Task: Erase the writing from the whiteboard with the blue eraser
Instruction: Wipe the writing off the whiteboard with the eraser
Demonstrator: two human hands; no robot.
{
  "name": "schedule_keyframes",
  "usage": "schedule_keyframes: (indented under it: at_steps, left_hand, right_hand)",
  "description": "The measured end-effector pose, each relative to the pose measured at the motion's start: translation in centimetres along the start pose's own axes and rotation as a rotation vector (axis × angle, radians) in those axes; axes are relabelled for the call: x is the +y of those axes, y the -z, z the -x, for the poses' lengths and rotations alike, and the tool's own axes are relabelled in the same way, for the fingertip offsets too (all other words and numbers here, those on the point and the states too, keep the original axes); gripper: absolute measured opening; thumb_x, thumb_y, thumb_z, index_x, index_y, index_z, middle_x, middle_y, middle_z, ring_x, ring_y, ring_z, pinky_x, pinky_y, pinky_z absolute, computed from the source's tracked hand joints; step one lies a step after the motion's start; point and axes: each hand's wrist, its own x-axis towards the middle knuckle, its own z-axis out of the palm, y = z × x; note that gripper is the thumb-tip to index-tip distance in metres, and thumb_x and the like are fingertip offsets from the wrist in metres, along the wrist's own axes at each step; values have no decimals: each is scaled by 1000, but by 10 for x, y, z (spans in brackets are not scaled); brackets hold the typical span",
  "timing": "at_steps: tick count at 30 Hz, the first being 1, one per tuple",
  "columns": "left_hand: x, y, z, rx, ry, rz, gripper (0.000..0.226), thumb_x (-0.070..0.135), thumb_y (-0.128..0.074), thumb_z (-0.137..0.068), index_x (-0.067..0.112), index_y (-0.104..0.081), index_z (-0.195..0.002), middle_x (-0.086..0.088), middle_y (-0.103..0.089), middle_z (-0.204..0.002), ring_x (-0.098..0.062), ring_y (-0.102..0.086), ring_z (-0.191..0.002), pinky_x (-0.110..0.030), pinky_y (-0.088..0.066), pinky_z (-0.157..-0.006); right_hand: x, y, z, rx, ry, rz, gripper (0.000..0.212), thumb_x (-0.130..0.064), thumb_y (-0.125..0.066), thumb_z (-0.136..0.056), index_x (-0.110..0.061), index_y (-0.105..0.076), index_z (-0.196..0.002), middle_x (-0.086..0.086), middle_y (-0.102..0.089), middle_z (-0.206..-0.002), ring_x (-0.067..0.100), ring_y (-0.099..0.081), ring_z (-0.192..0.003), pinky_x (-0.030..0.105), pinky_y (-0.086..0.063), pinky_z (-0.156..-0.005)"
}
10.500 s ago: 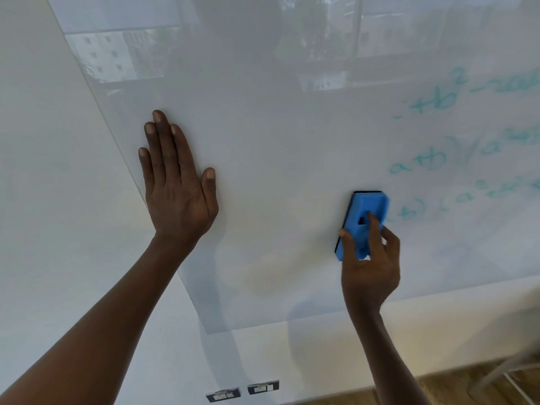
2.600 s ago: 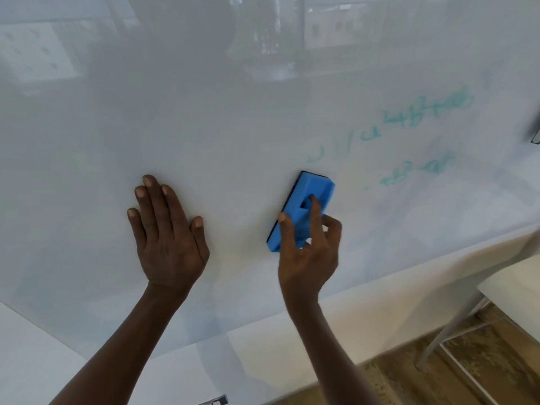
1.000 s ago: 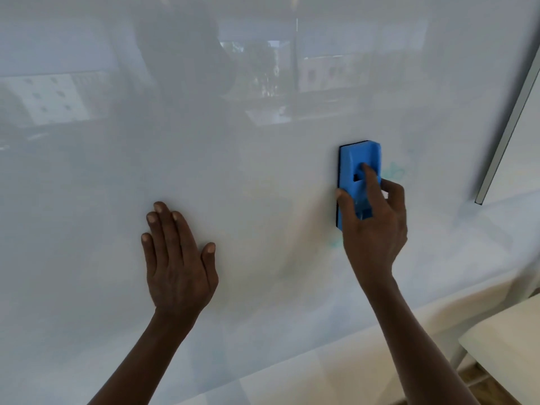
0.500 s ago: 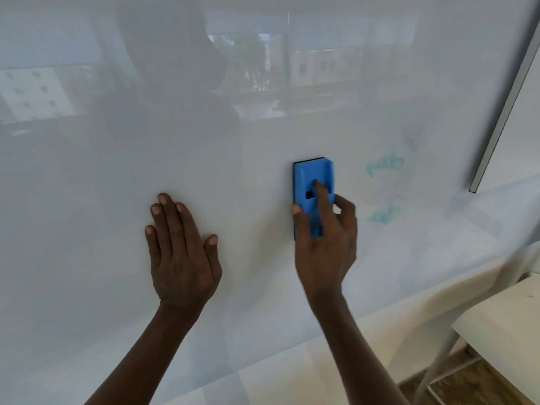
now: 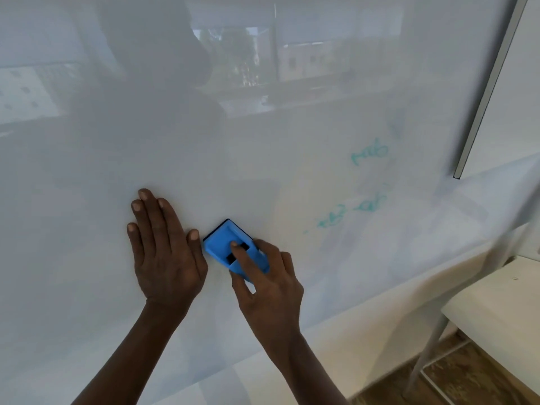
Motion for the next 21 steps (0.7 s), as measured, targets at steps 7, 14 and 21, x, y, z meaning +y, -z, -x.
schedule_keyframes:
  at_steps: [7, 14, 21]
  left_hand:
    - [3, 0, 0, -8, 0, -49, 67, 30, -36, -110, -13, -14, -156, -29, -7, -163, -35, 1, -159, -48, -8, -129]
    - [45, -4, -3, -59, -19, 94, 60, 10, -43, -106, -12, -18, -156, -26, -8, -163, -29, 4, -159, -45, -5, -129]
    - [79, -23, -30, -81, -43, 23, 74, 35, -39, -108, -8, -6, -159, -23, 0, -165, -29, 7, -159, -42, -2, -129]
  right_hand:
    - [24, 9, -6, 48, -2, 51, 43, -27, -75, -86, -32, -65, -127, 2, -63, -126, 18, -59, -100, 26, -58, -66]
    - [63, 30, -22, 103, -50, 83, 48, -25, -78, -83, -32, -64, -129, 1, -60, -127, 16, -57, -101, 18, -47, -59]
    - [106, 54, -42, 145, -83, 122, 50, -27, -77, -85, -31, -61, -133, 0, -57, -128, 18, -55, -105, 20, -47, -60]
